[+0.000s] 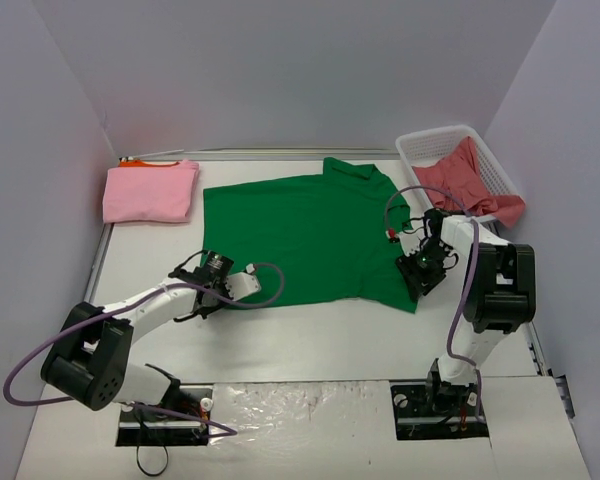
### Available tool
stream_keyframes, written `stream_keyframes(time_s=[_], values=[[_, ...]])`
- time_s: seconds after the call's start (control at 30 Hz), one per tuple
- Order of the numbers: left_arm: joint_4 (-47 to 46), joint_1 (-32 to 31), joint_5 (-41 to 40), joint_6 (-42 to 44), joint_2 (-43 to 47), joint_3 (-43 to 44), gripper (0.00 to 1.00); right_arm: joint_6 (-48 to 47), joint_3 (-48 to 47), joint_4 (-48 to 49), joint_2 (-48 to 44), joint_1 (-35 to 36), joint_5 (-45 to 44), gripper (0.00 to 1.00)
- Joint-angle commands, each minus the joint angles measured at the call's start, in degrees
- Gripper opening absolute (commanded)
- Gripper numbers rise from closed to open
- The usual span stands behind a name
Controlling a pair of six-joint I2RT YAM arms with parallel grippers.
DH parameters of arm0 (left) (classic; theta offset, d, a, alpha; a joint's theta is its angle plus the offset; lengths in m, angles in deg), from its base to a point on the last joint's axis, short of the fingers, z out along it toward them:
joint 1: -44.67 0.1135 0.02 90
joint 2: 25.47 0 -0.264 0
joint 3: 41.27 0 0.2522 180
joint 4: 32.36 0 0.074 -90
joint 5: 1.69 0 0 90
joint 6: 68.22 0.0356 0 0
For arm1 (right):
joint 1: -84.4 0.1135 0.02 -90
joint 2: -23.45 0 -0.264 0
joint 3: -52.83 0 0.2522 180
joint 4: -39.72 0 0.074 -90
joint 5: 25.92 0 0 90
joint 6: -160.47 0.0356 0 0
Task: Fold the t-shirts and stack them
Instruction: Grap the side of the flattened tshirt closest away from the robot with both arms
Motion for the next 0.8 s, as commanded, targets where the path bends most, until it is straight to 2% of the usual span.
stream_keyframes(time_s=[0.0,0.23,0.47,0.67,0.77], values=[[0.3,-0.2,-0.2,-0.5,0.6,1.7,0.02,-1.3,-1.3,-2.7,3.1,-0.5,1.7,0.39],[0.4,-0.2,-0.1,-0.5,0.7,1.7,0.02,-1.5,-2.2,-1.7,6.2,-0.6,3.0,0.37],[0.5,-0.2,-0.2,-0.6,0.4,1.9,0.02,-1.6,-2.3,-1.9,4.5,-0.8,3.5,0.12],[0.5,-0.1,-0.1,-0.6,0.5,1.9,0.02,-2.1,-2.0,-2.1,2.5,-0.7,3.4,0.00],[0.4,-0.2,-0.2,-0.7,0.7,1.8,0.02,-2.1,-2.1,-2.1,1.7,-0.8,3.6,0.00]])
